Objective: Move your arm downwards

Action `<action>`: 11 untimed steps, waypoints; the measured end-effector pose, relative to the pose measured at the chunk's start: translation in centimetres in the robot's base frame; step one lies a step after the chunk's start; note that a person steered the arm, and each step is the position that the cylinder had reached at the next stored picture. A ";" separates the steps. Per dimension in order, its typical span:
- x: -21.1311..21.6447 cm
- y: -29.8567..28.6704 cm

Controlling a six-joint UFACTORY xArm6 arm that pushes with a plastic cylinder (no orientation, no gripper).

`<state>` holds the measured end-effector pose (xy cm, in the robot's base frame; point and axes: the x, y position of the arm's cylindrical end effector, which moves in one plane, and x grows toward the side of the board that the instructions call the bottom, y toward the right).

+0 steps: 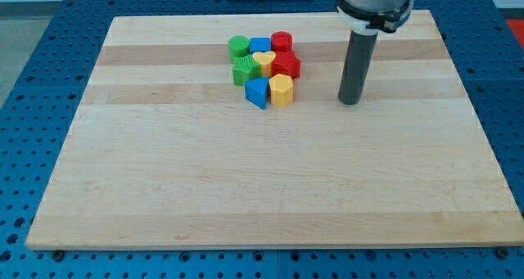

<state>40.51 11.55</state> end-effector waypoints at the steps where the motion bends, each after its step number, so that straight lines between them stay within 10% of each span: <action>1: 0.9 0.0; 10: 9.5 -0.9; 11: 9.4 -10.4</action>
